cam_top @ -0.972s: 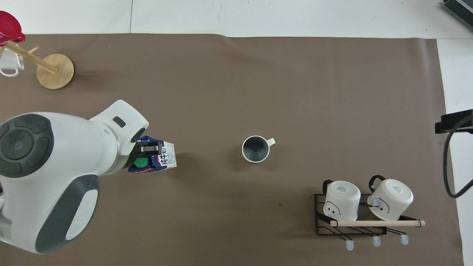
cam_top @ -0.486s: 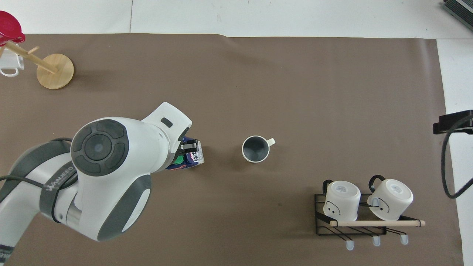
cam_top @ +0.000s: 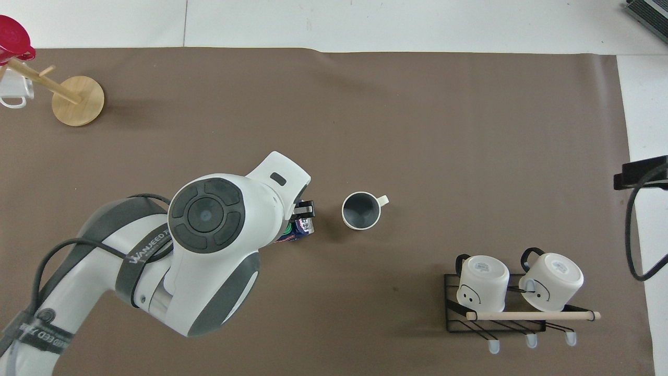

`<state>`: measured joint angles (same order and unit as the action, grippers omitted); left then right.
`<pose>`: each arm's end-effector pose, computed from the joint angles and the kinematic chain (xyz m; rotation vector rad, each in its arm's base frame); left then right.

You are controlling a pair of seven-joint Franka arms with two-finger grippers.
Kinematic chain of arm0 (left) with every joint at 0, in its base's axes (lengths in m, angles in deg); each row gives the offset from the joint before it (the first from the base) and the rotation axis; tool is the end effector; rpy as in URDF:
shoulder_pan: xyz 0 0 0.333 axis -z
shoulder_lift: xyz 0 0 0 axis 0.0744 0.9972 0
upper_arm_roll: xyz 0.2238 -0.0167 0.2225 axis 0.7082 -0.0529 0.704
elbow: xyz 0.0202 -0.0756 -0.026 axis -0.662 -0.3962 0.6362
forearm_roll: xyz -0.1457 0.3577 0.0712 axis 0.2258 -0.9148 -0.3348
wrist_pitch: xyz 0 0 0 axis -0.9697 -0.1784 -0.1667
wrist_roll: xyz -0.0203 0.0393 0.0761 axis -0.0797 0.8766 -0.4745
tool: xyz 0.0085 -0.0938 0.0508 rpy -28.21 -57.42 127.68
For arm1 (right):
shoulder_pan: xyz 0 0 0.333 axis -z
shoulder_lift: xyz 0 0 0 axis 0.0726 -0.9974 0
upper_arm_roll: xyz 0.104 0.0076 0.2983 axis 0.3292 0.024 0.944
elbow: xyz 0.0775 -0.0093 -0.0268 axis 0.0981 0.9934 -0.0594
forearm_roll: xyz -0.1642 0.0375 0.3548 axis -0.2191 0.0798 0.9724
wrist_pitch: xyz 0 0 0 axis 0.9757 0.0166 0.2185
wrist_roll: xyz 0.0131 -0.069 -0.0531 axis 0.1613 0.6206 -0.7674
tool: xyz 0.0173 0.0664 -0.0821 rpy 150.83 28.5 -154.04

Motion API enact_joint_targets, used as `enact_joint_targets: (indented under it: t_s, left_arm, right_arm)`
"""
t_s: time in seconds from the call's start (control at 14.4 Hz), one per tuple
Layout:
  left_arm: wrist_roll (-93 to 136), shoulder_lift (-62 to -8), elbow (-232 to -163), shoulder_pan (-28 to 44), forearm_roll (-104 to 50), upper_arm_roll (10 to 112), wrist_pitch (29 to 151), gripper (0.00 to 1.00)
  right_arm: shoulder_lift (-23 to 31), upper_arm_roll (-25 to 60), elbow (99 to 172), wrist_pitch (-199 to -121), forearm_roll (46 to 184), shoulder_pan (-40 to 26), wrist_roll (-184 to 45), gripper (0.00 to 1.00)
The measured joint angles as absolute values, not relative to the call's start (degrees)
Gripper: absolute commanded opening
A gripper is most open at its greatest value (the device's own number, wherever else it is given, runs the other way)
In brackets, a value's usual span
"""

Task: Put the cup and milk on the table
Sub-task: 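Carry the milk carton with the left gripper toward the mug, then lower the carton beside the mug and open the left gripper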

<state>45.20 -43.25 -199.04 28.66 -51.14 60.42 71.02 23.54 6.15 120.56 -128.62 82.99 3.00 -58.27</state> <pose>0.4679 -0.3429 0.4791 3.0421 0.1024 0.1239 0.5223 -0.0321 0.6698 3.1187 -0.1834 0.0385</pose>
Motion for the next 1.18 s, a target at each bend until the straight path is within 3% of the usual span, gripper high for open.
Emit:
enact_joint_targets:
  t_s: [0.35,0.49,0.62,1.18]
  left_arm:
    - [45.19,-41.18,-198.06,28.66,-51.14,60.58,71.21,0.6]
    - [45.18,-41.15,-198.05,28.66,-51.14,60.58,71.23,0.72]
    - [45.17,-41.15,-198.02,28.66,-51.14,60.58,71.38,1.0]
    - [45.17,-41.18,-196.62,28.91,-51.14,60.48,71.34,1.0]
  right_arm:
    - [23.55,6.15,120.56,-128.62,82.99,3.0,-58.27,1.0]
    - [23.55,6.15,120.56,-128.62,82.99,3.0,-58.27,1.0]
    - [23.55,5.95,120.56,-128.61,82.97,3.1,-58.25,1.0]
    - [23.55,5.66,120.65,-128.57,82.97,2.8,-58.25,1.0]
